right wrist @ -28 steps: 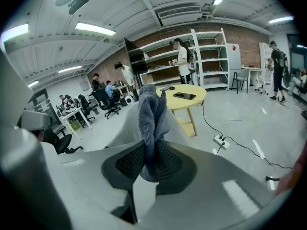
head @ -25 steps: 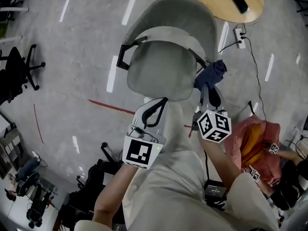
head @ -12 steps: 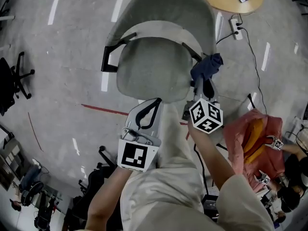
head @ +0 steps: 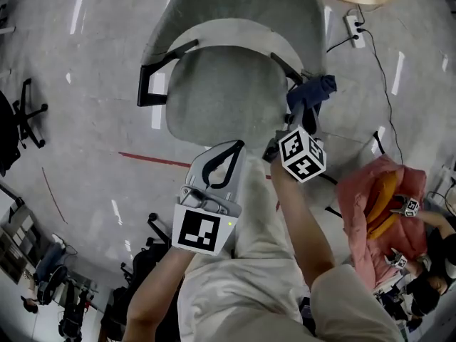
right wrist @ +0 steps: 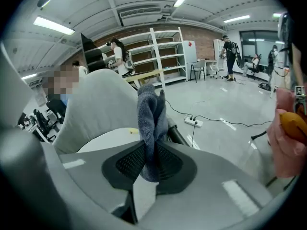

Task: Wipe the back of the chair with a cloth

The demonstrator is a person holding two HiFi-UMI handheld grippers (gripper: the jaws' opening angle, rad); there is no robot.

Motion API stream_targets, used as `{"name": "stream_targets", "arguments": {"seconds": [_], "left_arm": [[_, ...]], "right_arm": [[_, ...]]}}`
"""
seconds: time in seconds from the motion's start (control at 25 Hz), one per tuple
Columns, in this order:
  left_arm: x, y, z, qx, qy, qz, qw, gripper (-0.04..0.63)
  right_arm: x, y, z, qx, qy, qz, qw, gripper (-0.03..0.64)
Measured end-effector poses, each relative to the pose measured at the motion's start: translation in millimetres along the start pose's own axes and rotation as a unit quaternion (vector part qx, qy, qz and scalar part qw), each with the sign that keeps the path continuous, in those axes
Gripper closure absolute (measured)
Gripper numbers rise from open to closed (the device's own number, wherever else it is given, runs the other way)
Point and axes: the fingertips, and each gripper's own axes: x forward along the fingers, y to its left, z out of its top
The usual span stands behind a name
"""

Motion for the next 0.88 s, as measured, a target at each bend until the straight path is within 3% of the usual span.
{"name": "stream_targets", "arguments": {"seconds": [0.16, 0.52, 0.88], "left_arm": [[5, -6, -8, 0.001, 0.008, -0.01, 0.9999, 0.595], [5, 7, -10, -0.013, 0.01, -0.002, 0.9999, 0.595], [10, 13, -8, -0.004, 0.013, -0.011, 0.9998, 0.595]], "right_arm": [[20, -11, -6, 0.022, 0.002, -0.027, 0.999, 0.541], [46, -1, -2, 0.052, 0.004, -0.04, 0.998, 0.541], [69, 14, 8, 0.066, 0.001, -0.041, 0.997, 0.541]]}}
